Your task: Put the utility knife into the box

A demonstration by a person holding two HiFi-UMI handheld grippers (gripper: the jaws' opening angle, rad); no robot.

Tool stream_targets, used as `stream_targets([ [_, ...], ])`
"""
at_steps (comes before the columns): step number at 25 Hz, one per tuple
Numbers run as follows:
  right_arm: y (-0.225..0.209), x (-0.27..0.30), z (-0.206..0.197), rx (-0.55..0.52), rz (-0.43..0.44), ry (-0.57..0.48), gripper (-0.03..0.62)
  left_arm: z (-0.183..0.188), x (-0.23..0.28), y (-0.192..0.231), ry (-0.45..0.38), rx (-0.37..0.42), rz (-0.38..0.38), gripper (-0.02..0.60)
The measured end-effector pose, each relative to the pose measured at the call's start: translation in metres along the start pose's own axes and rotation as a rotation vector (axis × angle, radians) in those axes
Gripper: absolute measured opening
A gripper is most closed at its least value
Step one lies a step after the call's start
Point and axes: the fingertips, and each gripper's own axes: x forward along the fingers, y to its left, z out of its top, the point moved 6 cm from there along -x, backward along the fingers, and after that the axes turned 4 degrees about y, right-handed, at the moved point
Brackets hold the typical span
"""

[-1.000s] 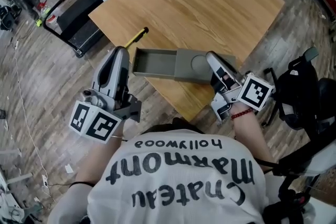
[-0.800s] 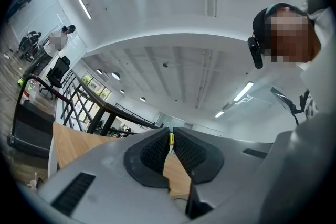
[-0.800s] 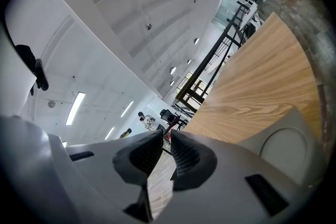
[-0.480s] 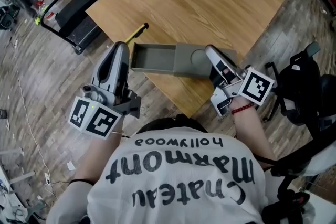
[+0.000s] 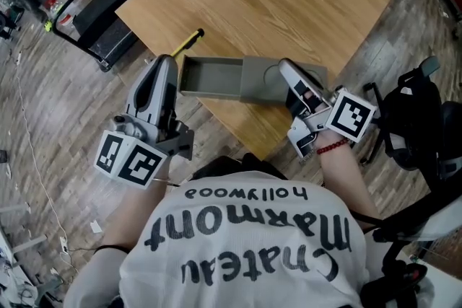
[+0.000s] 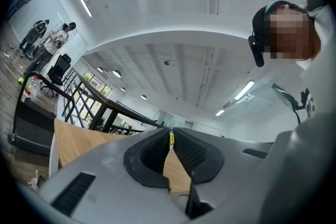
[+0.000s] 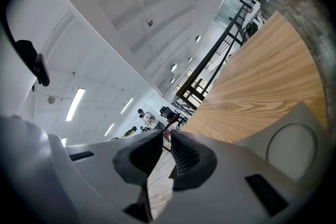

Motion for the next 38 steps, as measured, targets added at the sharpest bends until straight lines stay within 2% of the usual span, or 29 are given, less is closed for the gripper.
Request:
stream_targets([
  [14,0.007,0.015,-0.010,0.014,0.007,0.029,0.049,-0.003,-0.010,0.007,0.049,-0.001,0.014,0.025],
  [28,-0.008,0.023,0.002,0.008,-0.055,0.005,0.049,-0.049,0.024,0.038,0.163,-0.012,-0.020,0.025],
  [31,-0.010,0.027,0.003,0.014,-0.066,0.001,0.049,-0.066,0.027,0.046,0.217,0.022,-0.028,0.025],
  [38,-0.010,0.045,0.000,0.021,-0.068,0.026,0.049,-0.110,0.030,0.062,0.401,0.017,0.019,0.025],
])
